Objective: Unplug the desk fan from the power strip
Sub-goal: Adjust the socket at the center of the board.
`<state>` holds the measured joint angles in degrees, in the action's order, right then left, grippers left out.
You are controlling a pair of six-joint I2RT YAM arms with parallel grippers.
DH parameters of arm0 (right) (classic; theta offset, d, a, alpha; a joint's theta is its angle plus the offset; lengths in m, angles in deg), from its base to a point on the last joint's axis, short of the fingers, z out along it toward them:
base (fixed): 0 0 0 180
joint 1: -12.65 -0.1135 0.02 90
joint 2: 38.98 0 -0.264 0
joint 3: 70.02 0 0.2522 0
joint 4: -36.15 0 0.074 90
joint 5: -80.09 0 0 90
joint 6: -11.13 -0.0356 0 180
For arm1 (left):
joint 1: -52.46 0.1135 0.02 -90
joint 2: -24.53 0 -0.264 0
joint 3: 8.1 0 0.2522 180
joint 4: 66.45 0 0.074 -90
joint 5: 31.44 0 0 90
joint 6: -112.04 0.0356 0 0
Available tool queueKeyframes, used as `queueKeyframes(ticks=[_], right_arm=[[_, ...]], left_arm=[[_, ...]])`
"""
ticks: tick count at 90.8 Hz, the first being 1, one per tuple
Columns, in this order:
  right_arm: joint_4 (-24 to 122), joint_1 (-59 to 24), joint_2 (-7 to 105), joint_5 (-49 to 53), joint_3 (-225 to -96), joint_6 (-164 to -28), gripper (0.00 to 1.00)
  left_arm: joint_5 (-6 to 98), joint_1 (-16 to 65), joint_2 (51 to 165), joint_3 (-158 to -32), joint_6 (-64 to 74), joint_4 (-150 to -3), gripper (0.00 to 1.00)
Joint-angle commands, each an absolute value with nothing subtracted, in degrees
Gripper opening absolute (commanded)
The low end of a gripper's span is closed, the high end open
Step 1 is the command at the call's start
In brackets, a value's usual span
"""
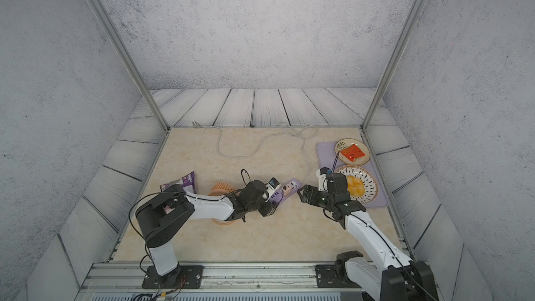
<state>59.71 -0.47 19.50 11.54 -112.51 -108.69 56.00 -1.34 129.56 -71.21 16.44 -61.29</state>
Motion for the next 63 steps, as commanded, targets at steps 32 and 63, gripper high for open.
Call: queueKeyframes(ticks=[32, 63], right_arm=[[57.43, -3.55, 18.98, 5.09, -112.02, -106.06, 0.82], [55.56, -7.73, 17.27, -2.38, -109.33, -103.71, 0.80]], left_arm=[[56.59, -1.86, 128.50, -69.81, 19.78, -59.95, 0.49], [57.69, -1.81, 125.55, -67.76, 21.57, -61.02, 0.48]])
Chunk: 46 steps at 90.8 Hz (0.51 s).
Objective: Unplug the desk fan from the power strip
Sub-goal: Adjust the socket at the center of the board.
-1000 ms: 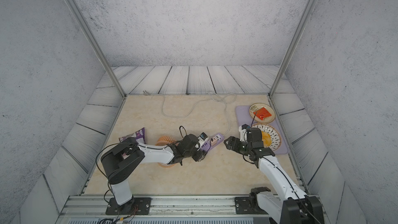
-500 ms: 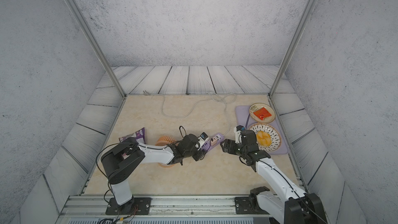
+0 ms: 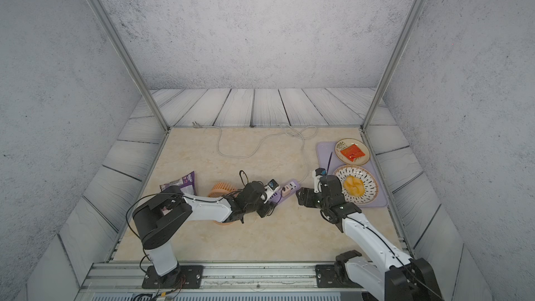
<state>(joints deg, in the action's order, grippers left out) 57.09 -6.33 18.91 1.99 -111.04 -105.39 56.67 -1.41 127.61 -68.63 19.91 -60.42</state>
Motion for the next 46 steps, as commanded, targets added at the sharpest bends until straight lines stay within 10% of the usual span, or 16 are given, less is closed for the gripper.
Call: queueKeyframes(ticks=[1, 18, 46], right_arm=[[55.24, -7.91, 17.23, -2.50, -109.17, -103.64, 0.80], [48.43, -11.48, 14.62, -3.67, -104.84, -100.42, 0.80], [43.97, -14.95, 16.20, -5.18, -103.92, -97.04, 0.80]], left_arm=[[57.73, -1.84, 125.53, -67.75, 21.59, -61.03, 0.49], [58.33, -1.86, 125.81, -66.66, 20.61, -58.84, 0.68], [58.06, -1.86, 127.43, -66.27, 20.44, -56.05, 0.67]])
